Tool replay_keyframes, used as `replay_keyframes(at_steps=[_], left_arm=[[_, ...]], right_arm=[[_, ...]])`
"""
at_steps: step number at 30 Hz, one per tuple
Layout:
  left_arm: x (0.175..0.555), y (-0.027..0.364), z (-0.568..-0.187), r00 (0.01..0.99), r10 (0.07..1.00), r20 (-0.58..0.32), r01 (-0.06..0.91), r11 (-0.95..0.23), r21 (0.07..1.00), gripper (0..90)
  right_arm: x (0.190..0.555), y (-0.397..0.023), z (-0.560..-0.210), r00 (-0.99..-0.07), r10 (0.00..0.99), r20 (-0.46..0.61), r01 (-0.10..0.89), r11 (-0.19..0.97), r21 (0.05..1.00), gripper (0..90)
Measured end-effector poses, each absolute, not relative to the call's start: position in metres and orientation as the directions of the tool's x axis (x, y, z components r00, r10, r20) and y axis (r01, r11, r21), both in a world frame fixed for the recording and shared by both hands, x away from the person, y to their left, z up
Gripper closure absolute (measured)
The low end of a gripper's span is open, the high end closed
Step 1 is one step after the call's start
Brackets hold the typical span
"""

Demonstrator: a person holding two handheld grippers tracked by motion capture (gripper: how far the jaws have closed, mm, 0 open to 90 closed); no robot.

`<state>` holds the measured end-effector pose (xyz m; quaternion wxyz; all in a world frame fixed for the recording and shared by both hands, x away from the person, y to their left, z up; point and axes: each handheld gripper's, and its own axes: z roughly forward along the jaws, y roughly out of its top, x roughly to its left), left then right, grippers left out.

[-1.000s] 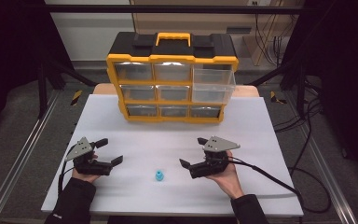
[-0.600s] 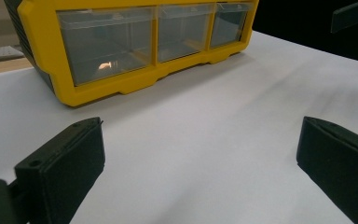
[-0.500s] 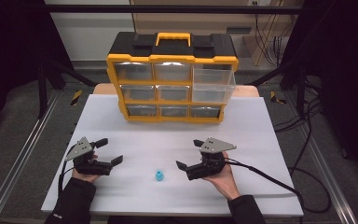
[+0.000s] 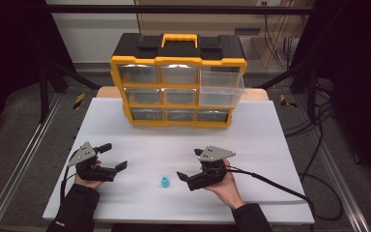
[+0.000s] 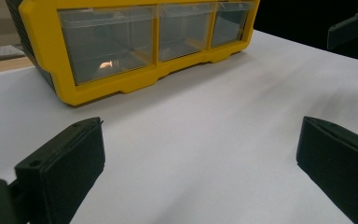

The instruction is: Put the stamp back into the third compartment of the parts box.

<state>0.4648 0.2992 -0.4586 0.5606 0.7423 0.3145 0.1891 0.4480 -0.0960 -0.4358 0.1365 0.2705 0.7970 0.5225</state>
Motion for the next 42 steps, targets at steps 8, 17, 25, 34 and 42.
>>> replay_keyframes(at_steps=[8, 17, 25, 34, 42], left_arm=[[0.465, 0.299, -0.458, 0.730, 0.680, -0.070, 0.253, -0.173, 0.952, 0.8], [0.464, 0.299, -0.457, 0.731, 0.679, -0.068, 0.250, -0.173, 0.953, 0.8], [0.464, 0.299, -0.457, 0.731, 0.679, -0.068, 0.250, -0.174, 0.953, 0.8], [0.464, 0.299, -0.457, 0.730, 0.681, -0.066, 0.251, -0.176, 0.952, 0.8], [0.464, 0.300, -0.457, 0.729, 0.681, -0.065, 0.249, -0.176, 0.952, 0.8]], right_arm=[[0.448, -0.092, -0.435, -0.818, 0.571, 0.066, 0.286, 0.305, 0.908, 1.6], [0.448, -0.079, -0.438, -0.833, 0.549, 0.068, 0.288, 0.325, 0.901, 1.9], [0.448, -0.069, -0.441, -0.843, 0.537, 0.047, 0.277, 0.356, 0.893, 2.5], [0.449, -0.064, -0.445, -0.844, 0.534, 0.059, 0.288, 0.357, 0.889, 3.1], [0.449, -0.056, -0.446, -0.844, 0.535, 0.047, 0.287, 0.374, 0.882, 3.1]])
